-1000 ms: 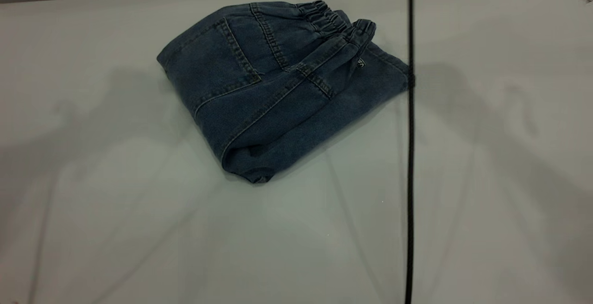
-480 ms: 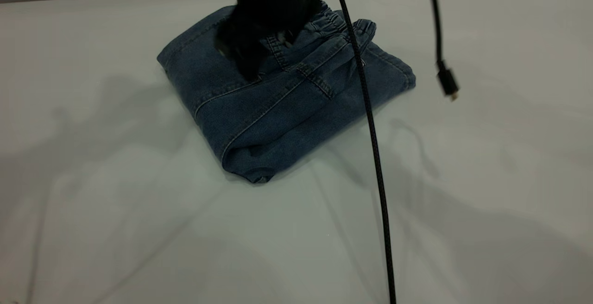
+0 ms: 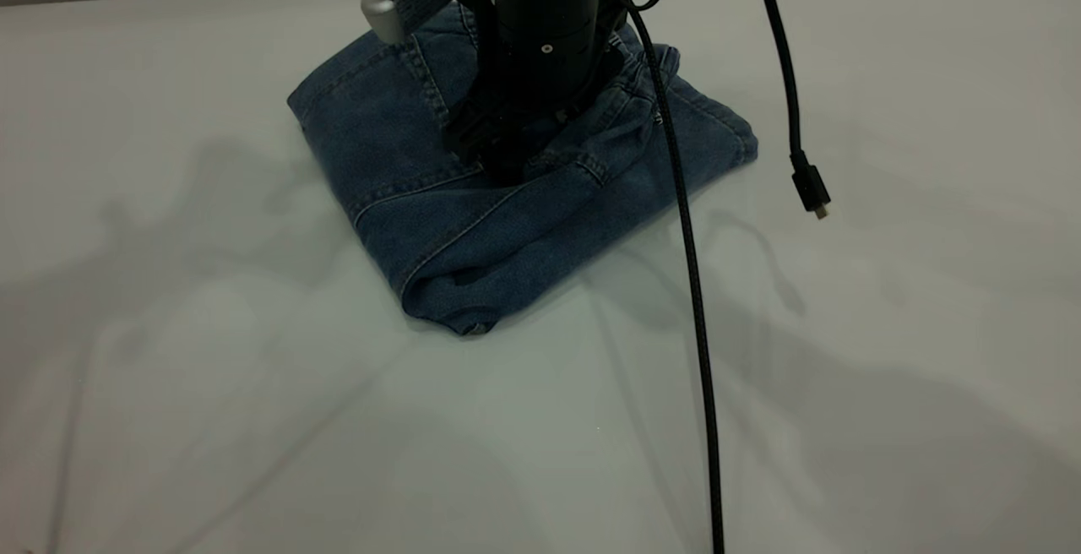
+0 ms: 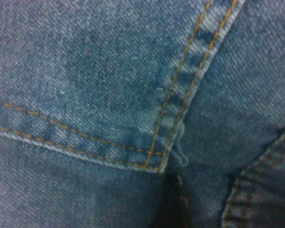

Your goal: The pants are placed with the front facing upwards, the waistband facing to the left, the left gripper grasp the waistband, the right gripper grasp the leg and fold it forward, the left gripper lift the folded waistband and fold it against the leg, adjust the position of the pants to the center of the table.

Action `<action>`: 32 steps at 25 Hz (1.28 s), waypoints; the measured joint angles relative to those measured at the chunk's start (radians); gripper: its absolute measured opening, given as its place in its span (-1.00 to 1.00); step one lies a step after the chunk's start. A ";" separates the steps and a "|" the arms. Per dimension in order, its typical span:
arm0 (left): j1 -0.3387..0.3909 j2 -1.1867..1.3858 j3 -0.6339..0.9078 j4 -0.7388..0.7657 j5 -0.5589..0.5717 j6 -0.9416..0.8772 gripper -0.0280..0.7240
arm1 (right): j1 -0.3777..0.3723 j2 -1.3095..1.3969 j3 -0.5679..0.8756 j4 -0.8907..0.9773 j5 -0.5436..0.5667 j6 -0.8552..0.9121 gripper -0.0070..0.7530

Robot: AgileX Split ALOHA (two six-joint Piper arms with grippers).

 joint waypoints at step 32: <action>0.000 -0.002 0.000 -0.078 0.048 0.032 0.57 | 0.000 -0.137 -0.080 0.190 0.374 0.319 0.21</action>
